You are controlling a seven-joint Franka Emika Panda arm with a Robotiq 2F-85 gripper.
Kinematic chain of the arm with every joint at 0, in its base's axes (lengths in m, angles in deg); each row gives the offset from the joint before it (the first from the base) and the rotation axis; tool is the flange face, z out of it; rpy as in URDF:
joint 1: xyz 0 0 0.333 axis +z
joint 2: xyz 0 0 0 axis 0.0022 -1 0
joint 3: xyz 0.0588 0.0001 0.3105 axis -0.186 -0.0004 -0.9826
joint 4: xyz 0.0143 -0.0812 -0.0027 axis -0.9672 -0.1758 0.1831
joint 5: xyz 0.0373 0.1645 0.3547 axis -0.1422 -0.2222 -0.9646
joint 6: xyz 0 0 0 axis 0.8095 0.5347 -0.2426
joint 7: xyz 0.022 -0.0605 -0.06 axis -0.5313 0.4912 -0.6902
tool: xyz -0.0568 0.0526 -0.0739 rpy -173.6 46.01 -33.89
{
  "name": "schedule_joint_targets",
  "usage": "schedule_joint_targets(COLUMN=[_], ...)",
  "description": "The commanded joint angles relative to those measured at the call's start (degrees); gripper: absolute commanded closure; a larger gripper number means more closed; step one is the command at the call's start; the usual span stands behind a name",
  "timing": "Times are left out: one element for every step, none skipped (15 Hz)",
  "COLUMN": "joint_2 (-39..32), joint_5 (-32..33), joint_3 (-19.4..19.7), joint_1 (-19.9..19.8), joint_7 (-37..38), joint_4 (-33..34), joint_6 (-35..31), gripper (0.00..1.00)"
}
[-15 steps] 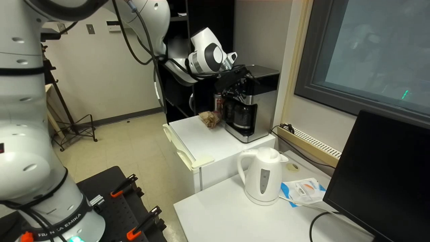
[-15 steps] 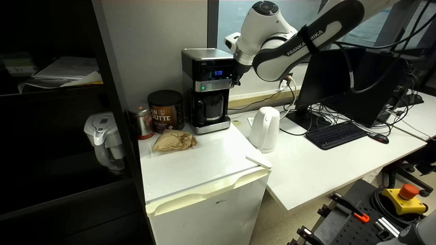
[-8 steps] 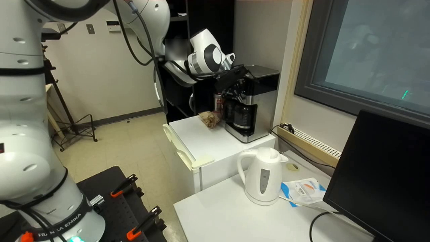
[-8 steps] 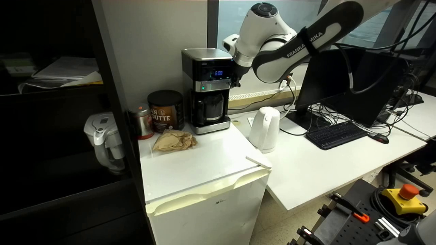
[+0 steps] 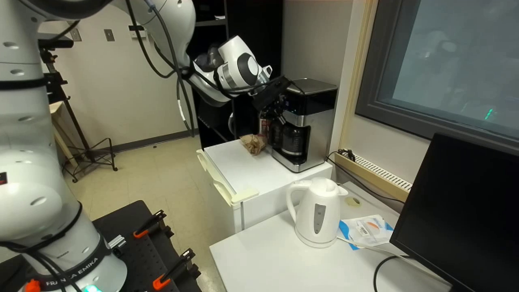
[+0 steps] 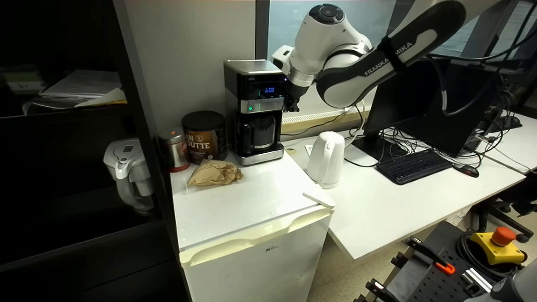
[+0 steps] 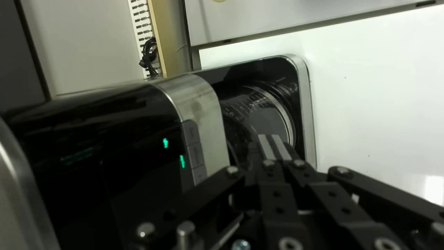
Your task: Press a button on the coffee maker
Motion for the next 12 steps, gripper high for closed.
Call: schedule_joint_targets(joint_2=[4.1, 4.8, 5.5, 6.2, 6.9, 7.5, 8.1, 8.6, 9.2, 9.7, 10.1, 10.5], joint_5=[5.5, 7.3, 8.8, 10.1, 11.3, 12.5, 13.4, 14.3, 15.1, 15.8, 16.4, 17.0], joint_3=[0.6, 0.8, 0.8, 0.7, 0.6, 0.5, 0.4, 0.4, 0.3, 0.3, 0.3, 0.2], joint_1=[0.8, 0.9, 0.9, 0.8, 0.7, 0.6, 0.5, 0.5, 0.4, 0.3, 0.3, 0.3], joint_7=[1.3, 2.0, 2.6, 3.1, 3.6, 4.2, 4.6, 5.1, 5.3, 5.7, 6.1, 6.3], joint_4=[-4.1, -4.9, -5.6, -6.4, -7.2, -7.9, -8.7, -9.3, -10.0, -10.6, -11.2, -11.7], joint_6=[0.0, -0.3, -0.2, -0.3, -0.5, -0.7, -0.8, -0.8, -0.9, -0.9, -1.0, -1.0], gripper=[1.00, 1.00, 1.00, 1.00, 1.00, 1.00, 1.00, 1.00, 1.00, 1.00, 1.00, 1.00])
